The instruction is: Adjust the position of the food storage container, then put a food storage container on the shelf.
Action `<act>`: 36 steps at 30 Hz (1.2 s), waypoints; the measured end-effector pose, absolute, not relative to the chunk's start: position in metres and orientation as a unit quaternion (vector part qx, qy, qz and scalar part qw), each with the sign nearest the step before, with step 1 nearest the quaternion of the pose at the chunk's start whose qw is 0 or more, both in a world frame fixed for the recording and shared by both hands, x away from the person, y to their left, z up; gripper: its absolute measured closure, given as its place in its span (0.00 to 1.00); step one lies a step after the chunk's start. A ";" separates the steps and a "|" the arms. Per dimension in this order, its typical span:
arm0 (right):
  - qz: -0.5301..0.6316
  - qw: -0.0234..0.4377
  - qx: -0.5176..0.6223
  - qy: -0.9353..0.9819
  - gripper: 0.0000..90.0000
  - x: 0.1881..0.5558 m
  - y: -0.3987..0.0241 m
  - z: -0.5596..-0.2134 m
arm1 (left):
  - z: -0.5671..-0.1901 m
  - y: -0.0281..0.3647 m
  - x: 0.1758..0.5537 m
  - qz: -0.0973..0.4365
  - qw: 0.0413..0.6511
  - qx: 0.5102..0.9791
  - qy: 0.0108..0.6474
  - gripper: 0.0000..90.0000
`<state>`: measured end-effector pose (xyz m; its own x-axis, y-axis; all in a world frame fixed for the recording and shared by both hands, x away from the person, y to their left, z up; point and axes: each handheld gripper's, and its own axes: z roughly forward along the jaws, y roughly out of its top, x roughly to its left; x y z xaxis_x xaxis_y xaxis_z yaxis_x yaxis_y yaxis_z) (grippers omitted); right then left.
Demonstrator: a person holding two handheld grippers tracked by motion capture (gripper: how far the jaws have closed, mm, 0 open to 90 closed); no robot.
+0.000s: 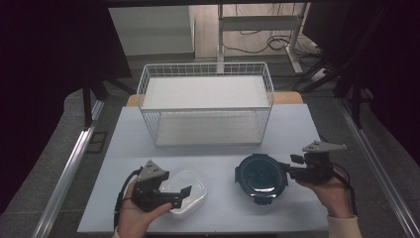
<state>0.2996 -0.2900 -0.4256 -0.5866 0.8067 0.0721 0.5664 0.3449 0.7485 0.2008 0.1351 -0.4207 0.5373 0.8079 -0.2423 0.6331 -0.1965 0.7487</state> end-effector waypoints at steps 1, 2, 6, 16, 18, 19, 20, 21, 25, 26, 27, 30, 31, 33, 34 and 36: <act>0.390 0.153 0.429 0.800 0.39 0.298 -0.290 -0.425 | -0.421 0.131 0.202 0.096 0.428 0.765 0.471 0.15; 0.398 0.149 0.430 0.797 0.36 0.297 -0.290 -0.424 | -0.422 0.127 0.203 0.089 0.431 0.761 0.476 0.14; 0.412 0.143 0.434 0.788 0.29 0.291 -0.292 -0.422 | -0.422 0.108 0.205 0.072 0.440 0.751 0.487 0.12; 0.428 0.137 0.426 0.785 0.23 0.269 -0.301 -0.421 | -0.414 0.066 0.211 0.058 0.450 0.766 0.456 0.12; 0.425 0.131 0.434 0.784 0.21 0.269 -0.303 -0.425 | -0.416 0.060 0.215 0.045 0.456 0.763 0.456 0.12; 0.425 0.124 0.439 0.782 0.21 0.270 -0.305 -0.427 | -0.417 0.057 0.216 0.042 0.458 0.762 0.456 0.12; 0.426 0.121 0.442 0.780 0.21 0.270 -0.306 -0.428 | -0.417 0.054 0.218 0.040 0.461 0.760 0.457 0.12; 0.427 0.118 0.443 0.779 0.20 0.271 -0.307 -0.428 | -0.418 0.052 0.219 0.036 0.462 0.761 0.455 0.12; 0.426 0.124 0.447 0.777 0.19 0.271 -0.308 -0.427 | -0.417 0.044 0.223 0.032 0.466 0.759 0.453 0.12; 0.427 0.123 0.447 0.777 0.19 0.271 -0.309 -0.427 | -0.417 0.043 0.224 0.032 0.467 0.758 0.454 0.12; 0.428 0.122 0.447 0.775 0.19 0.271 -0.309 -0.427 | -0.416 0.042 0.225 0.031 0.469 0.757 0.454 0.12; 0.428 0.119 0.449 0.775 0.18 0.271 -0.309 -0.427 | -0.416 0.038 0.227 0.028 0.474 0.752 0.457 0.12; 0.427 0.118 0.451 0.775 0.18 0.272 -0.309 -0.428 | -0.416 0.036 0.228 0.025 0.476 0.751 0.458 0.12; 0.427 0.115 0.454 0.774 0.18 0.272 -0.309 -0.428 | -0.418 0.034 0.229 0.021 0.480 0.747 0.459 0.12; 0.418 0.104 0.464 0.774 0.16 0.274 -0.310 -0.430 | -0.421 0.029 0.232 0.008 0.488 0.739 0.464 0.12; 0.412 0.095 0.472 0.773 0.15 0.276 -0.310 -0.431 | -0.424 0.020 0.236 -0.009 0.489 0.739 0.464 0.12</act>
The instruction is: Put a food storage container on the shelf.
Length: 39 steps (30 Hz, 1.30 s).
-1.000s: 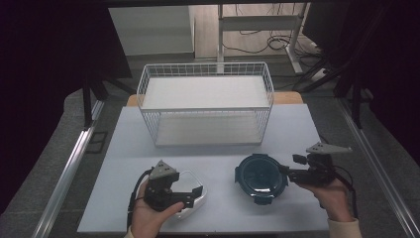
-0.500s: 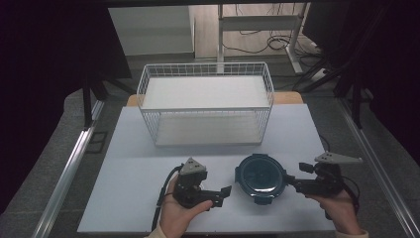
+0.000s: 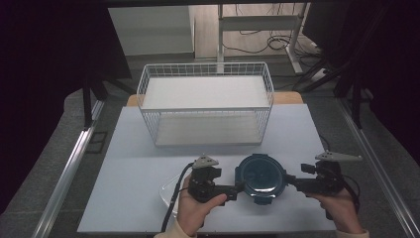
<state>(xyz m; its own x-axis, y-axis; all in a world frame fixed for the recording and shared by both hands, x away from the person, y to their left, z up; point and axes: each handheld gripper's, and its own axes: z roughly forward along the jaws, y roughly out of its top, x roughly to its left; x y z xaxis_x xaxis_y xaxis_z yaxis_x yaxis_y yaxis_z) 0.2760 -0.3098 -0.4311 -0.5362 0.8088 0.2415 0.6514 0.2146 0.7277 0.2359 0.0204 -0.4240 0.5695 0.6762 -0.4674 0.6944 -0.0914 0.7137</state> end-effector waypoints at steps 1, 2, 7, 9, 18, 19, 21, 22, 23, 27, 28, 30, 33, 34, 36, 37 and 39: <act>0.413 0.092 0.474 0.772 0.14 0.276 -0.310 -0.431 | -0.425 0.016 0.238 -0.014 0.489 0.739 0.463 0.12; 0.415 0.088 0.476 0.770 0.14 0.277 -0.311 -0.432 | -0.425 0.013 0.241 -0.014 0.487 0.739 0.464 0.12; 0.421 0.073 0.486 0.762 0.13 0.282 -0.314 -0.435 | -0.431 0.003 0.256 -0.017 0.479 0.736 0.478 0.12; 0.424 0.067 0.492 0.758 0.12 0.284 -0.315 -0.437 | -0.439 -0.003 0.266 -0.026 0.468 0.731 0.496 0.12; 0.430 0.030 0.507 0.747 0.10 0.291 -0.316 -0.447 | -0.455 -0.011 0.285 -0.069 0.460 0.718 0.518 0.11; 0.429 0.028 0.507 0.747 0.10 0.292 -0.315 -0.448 | -0.457 -0.011 0.288 -0.067 0.458 0.716 0.522 0.11; 0.428 0.025 0.508 0.747 0.10 0.293 -0.314 -0.449 | -0.459 -0.010 0.291 -0.066 0.452 0.714 0.531 0.11; 0.428 0.023 0.509 0.746 0.10 0.293 -0.314 -0.449 | -0.460 -0.009 0.292 -0.067 0.449 0.713 0.534 0.11; 0.427 0.021 0.510 0.746 0.09 0.294 -0.314 -0.450 | -0.462 -0.009 0.294 -0.067 0.448 0.713 0.536 0.11; 0.427 0.009 0.515 0.744 0.09 0.296 -0.312 -0.454 | -0.467 -0.008 0.299 -0.068 0.437 0.712 0.545 0.10; 0.426 0.006 0.515 0.744 0.08 0.296 -0.311 -0.455 | -0.468 -0.007 0.300 -0.069 0.436 0.712 0.546 0.10; 0.425 0.003 0.517 0.743 0.08 0.297 -0.310 -0.457 | -0.469 -0.007 0.302 -0.069 0.434 0.713 0.546 0.10; 0.425 -0.004 0.521 0.740 0.08 0.297 -0.309 -0.459 | -0.473 -0.007 0.304 -0.076 0.427 0.713 0.551 0.10; 0.424 -0.006 0.521 0.741 0.08 0.297 -0.309 -0.460 | -0.475 -0.008 0.306 -0.082 0.426 0.712 0.552 0.10; 0.421 -0.009 0.521 0.742 0.08 0.297 -0.308 -0.462 | -0.476 -0.009 0.307 -0.085 0.423 0.713 0.552 0.10; 0.420 -0.010 0.520 0.743 0.08 0.297 -0.308 -0.463 | -0.476 -0.009 0.307 -0.085 0.423 0.713 0.552 0.10; 0.420 -0.011 0.522 0.743 0.08 0.297 -0.307 -0.464 | -0.480 -0.009 0.310 -0.089 0.418 0.716 0.552 0.10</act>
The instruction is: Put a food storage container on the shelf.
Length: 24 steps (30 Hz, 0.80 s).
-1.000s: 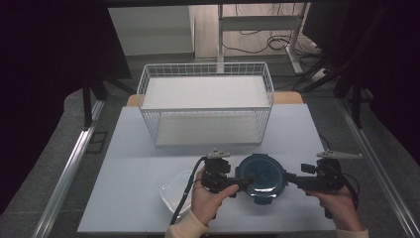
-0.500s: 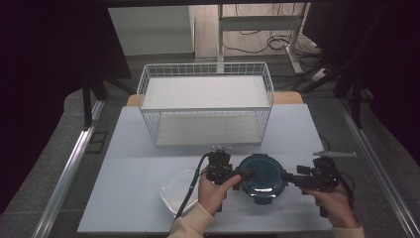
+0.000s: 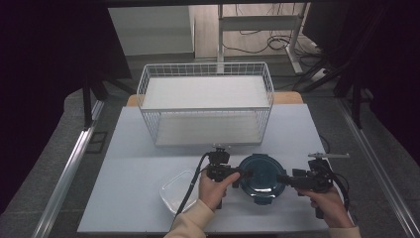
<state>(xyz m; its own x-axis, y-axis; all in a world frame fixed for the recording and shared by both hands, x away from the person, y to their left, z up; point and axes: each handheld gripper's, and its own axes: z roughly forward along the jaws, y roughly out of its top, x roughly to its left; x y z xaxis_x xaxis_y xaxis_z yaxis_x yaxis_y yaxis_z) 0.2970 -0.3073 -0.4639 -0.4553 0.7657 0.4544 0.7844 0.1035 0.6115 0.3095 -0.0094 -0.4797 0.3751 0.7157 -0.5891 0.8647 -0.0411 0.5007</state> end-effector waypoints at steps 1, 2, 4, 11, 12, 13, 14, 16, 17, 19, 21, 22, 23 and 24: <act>-0.419 0.011 -0.522 -0.743 0.08 0.297 -0.307 -0.464 | -0.481 -0.009 0.310 -0.090 0.416 0.718 0.552 0.10; -0.419 0.011 -0.522 -0.743 0.08 0.297 -0.307 -0.465 | -0.481 -0.010 0.311 -0.092 0.415 0.715 0.555 0.11; -0.419 0.012 -0.523 -0.743 0.08 0.298 -0.307 -0.465 | -0.484 -0.010 0.312 -0.096 0.412 0.718 0.553 0.11; -0.424 0.023 -0.526 -0.737 0.08 0.299 -0.306 -0.469 | -0.489 -0.012 0.316 -0.101 0.404 0.720 0.556 0.11; -0.424 0.026 -0.527 -0.736 0.08 0.299 -0.306 -0.470 | -0.490 -0.013 0.317 -0.102 0.403 0.719 0.557 0.12; -0.426 0.029 -0.529 -0.733 0.08 0.299 -0.306 -0.471 | -0.491 -0.013 0.318 -0.108 0.402 0.717 0.560 0.12; -0.428 0.035 -0.532 -0.730 0.08 0.300 -0.306 -0.473 | -0.492 -0.013 0.318 -0.109 0.400 0.719 0.557 0.12; -0.427 0.043 -0.537 -0.726 0.08 0.300 -0.305 -0.476 | -0.494 -0.014 0.319 -0.113 0.400 0.714 0.563 0.12; -0.426 0.046 -0.539 -0.725 0.07 0.301 -0.305 -0.478 | -0.495 -0.014 0.319 -0.117 0.401 0.714 0.562 0.12; -0.426 0.050 -0.542 -0.723 0.07 0.301 -0.305 -0.480 | -0.495 -0.014 0.319 -0.119 0.402 0.714 0.561 0.13; -0.430 0.062 -0.546 -0.717 0.08 0.302 -0.305 -0.483 | -0.496 -0.014 0.320 -0.125 0.401 0.714 0.560 0.13; -0.432 0.074 -0.549 -0.712 0.07 0.303 -0.305 -0.485 | -0.498 -0.014 0.321 -0.133 0.403 0.712 0.560 0.13; -0.431 0.078 -0.551 -0.710 0.07 0.303 -0.304 -0.486 | -0.498 -0.014 0.321 -0.134 0.402 0.712 0.560 0.14; -0.430 0.082 -0.551 -0.710 0.08 0.303 -0.303 -0.488 | -0.499 -0.014 0.321 -0.135 0.401 0.712 0.560 0.14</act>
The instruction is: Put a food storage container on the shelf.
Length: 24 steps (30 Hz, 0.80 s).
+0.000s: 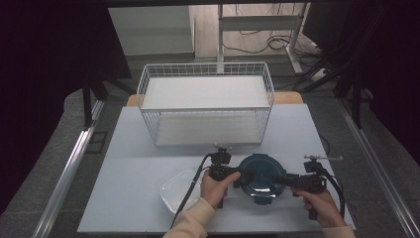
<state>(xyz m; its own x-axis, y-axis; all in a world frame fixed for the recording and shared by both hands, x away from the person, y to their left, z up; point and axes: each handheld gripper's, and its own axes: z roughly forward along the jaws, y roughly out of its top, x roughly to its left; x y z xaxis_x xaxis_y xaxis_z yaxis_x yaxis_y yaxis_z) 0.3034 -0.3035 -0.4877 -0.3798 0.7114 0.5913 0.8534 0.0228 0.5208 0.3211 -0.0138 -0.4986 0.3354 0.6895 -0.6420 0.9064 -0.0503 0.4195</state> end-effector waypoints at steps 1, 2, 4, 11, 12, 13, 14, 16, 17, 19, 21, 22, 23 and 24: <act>-0.431 0.086 -0.552 -0.709 0.08 0.304 -0.303 -0.489 | -0.499 -0.014 0.321 -0.136 0.400 0.712 0.560 0.14; -0.431 0.089 -0.552 -0.708 0.08 0.304 -0.302 -0.489 | -0.500 -0.014 0.321 -0.139 0.400 0.712 0.559 0.14; -0.431 0.093 -0.551 -0.708 0.10 0.303 -0.301 -0.491 | -0.500 -0.014 0.322 -0.143 0.400 0.713 0.558 0.15; -0.429 0.111 -0.568 -0.694 0.15 0.304 -0.303 -0.495 | -0.501 -0.015 0.321 -0.161 0.405 0.703 0.561 0.20; -0.426 0.114 -0.571 -0.692 0.16 0.304 -0.302 -0.496 | -0.501 -0.016 0.321 -0.163 0.406 0.703 0.560 0.20; -0.424 0.117 -0.572 -0.693 0.16 0.304 -0.301 -0.497 | -0.501 -0.016 0.321 -0.165 0.406 0.705 0.559 0.20; -0.421 0.118 -0.572 -0.693 0.17 0.304 -0.300 -0.498 | -0.501 -0.016 0.321 -0.165 0.406 0.705 0.559 0.20; -0.418 0.122 -0.572 -0.695 0.18 0.304 -0.298 -0.499 | -0.504 -0.018 0.322 -0.178 0.401 0.703 0.560 0.19; -0.415 0.121 -0.573 -0.696 0.18 0.304 -0.297 -0.499 | -0.505 -0.018 0.323 -0.187 0.401 0.701 0.559 0.18; -0.414 0.123 -0.575 -0.695 0.20 0.304 -0.297 -0.499 | -0.506 -0.019 0.322 -0.192 0.401 0.702 0.557 0.17; -0.414 0.127 -0.577 -0.693 0.21 0.305 -0.299 -0.499 | -0.507 -0.019 0.323 -0.197 0.400 0.703 0.554 0.18; -0.414 0.130 -0.578 -0.691 0.22 0.305 -0.300 -0.499 | -0.507 -0.020 0.322 -0.199 0.400 0.703 0.554 0.19; -0.414 0.130 -0.578 -0.691 0.22 0.305 -0.300 -0.499 | -0.507 -0.020 0.322 -0.199 0.400 0.703 0.554 0.18; -0.416 0.139 -0.585 -0.682 0.26 0.306 -0.303 -0.499 | -0.507 -0.020 0.322 -0.196 0.400 0.703 0.554 0.18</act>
<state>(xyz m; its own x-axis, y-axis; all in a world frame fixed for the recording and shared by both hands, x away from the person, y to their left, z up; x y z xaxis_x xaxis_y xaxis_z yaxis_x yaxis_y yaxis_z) 0.3056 -0.3027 -0.4989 -0.2761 0.6831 0.6762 0.9137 -0.0319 0.4052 0.3221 -0.0204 -0.5067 0.3093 0.6220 -0.7194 0.9361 -0.0661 0.3453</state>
